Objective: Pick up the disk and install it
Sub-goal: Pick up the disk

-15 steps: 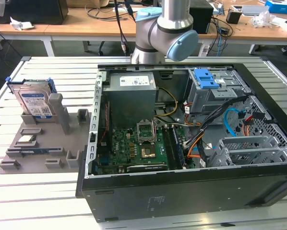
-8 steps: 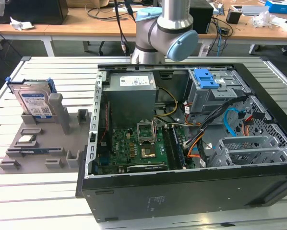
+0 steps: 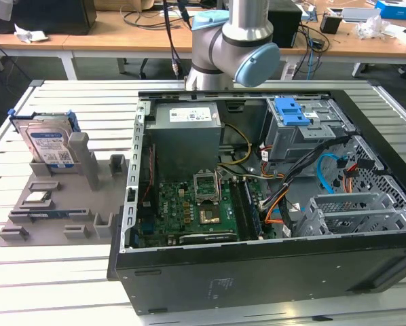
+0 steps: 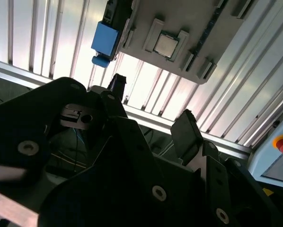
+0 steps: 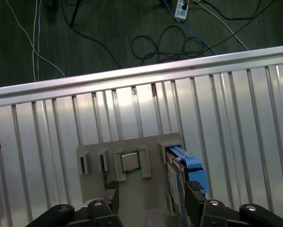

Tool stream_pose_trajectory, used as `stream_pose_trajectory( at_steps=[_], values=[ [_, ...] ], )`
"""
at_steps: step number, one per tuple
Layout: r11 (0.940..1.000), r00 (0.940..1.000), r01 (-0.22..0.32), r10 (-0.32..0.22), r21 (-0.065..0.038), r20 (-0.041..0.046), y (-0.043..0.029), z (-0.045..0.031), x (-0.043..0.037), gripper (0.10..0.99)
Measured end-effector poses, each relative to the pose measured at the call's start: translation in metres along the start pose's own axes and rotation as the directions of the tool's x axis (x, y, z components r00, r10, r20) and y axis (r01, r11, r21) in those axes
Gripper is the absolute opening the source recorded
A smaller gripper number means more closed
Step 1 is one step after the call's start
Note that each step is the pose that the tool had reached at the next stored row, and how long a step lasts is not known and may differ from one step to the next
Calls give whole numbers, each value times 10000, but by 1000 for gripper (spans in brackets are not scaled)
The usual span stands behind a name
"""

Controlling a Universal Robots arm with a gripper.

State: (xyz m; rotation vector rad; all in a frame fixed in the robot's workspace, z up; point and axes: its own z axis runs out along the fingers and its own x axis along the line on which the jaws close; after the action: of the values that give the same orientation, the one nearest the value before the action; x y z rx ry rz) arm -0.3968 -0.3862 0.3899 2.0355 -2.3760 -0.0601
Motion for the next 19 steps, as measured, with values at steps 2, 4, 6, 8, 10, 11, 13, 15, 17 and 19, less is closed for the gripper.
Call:
stream_pose_trajectory(
  at_steps=[2,4,6,8,10,11,13,15,17,19],
  values=[
    [10000,10000,0,0,0,0,1,8,-12,663],
    [10000,10000,1,-1,-2,-1,1,14,-22,663],
    [10000,10000,0,0,-3,-2,0,21,-41,663],
    [10000,10000,0,0,-4,-1,-6,34,-87,663],
    [10000,10000,1,-1,-5,-1,-14,44,-140,663],
    [10000,10000,1,-1,-7,-2,-18,50,-169,663],
    [10000,10000,0,0,-9,-2,-34,68,-222,663],
    [10000,10000,0,0,-15,-4,-50,84,-249,663],
    [10000,10000,-6,6,-56,-10,-166,293,-318,663],
    [9999,10000,77,-77,-70,-23,-244,488,-450,663]
  ],
)
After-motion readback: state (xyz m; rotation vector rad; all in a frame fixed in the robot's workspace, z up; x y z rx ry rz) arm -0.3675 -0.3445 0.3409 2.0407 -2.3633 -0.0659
